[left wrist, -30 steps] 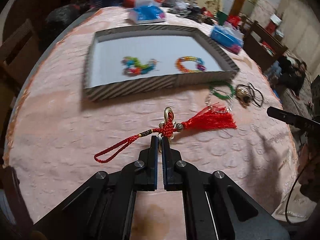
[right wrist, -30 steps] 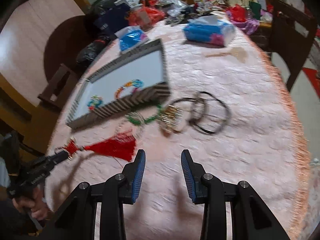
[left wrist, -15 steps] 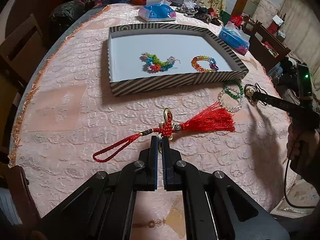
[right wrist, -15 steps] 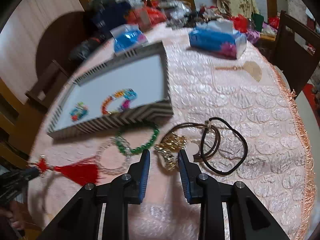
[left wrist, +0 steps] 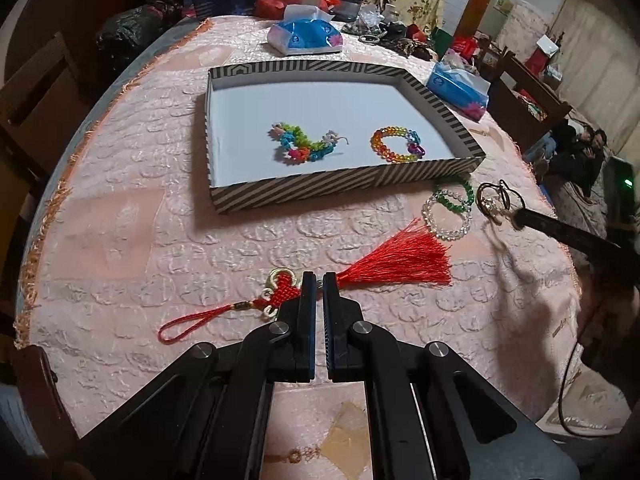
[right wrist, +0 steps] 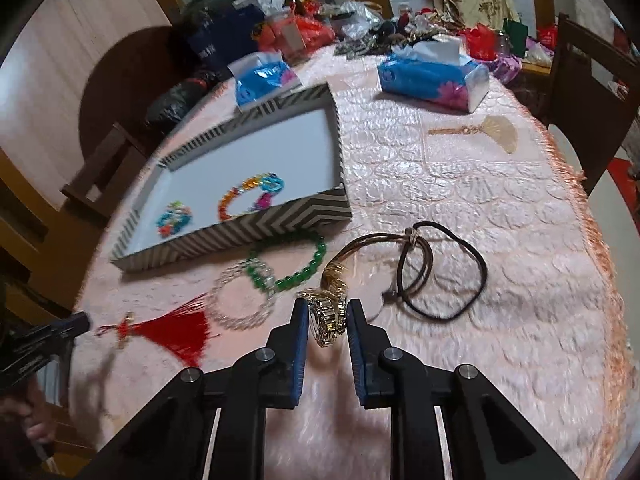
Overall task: Organize jewelry
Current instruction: 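Grasp the gold watch with the right tool while the left tool lifts the red tassel, then carry the tassel and watch into the tray and open both tools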
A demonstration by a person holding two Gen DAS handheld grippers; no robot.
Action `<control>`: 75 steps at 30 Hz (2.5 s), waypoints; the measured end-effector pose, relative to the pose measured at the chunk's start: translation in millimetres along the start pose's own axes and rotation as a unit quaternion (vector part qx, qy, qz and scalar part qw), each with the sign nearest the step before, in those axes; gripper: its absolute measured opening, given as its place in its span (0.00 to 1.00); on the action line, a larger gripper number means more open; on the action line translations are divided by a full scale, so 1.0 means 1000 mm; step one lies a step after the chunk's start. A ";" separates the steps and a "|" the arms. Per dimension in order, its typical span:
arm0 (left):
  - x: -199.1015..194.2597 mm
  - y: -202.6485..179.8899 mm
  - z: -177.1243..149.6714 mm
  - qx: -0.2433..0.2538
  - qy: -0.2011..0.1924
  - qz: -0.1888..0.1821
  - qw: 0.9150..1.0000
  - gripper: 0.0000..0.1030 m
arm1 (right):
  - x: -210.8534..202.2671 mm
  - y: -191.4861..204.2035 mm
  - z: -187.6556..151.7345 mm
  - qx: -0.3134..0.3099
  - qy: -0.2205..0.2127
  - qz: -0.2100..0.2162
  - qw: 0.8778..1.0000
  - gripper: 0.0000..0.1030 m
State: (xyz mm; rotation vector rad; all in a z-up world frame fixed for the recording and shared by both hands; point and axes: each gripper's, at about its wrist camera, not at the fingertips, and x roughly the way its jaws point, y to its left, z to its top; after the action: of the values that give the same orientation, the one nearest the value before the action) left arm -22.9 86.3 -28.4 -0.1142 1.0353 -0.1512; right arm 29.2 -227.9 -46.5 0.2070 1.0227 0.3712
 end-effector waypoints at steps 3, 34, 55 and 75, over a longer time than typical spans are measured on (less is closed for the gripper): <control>0.008 0.002 0.000 0.004 0.006 -0.007 1.000 0.02 | -0.011 0.000 -0.011 0.004 0.005 0.006 1.000 0.18; 0.009 -0.032 0.018 0.116 0.001 -0.050 0.992 0.09 | -0.046 0.008 -0.030 0.020 -0.007 0.023 1.000 0.18; -0.046 -0.063 0.037 0.057 -0.053 -0.067 0.995 0.09 | -0.082 0.011 -0.011 -0.001 -0.046 0.034 0.998 0.13; -0.044 -0.071 0.056 0.059 -0.055 -0.050 0.995 0.09 | -0.080 0.030 0.014 -0.041 -0.043 0.022 0.998 0.13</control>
State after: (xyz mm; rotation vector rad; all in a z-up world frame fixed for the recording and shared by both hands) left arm -1.4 25.6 49.2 -0.0657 0.9096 -0.2941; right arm -2.6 -232.1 34.2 0.1693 0.9165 0.4393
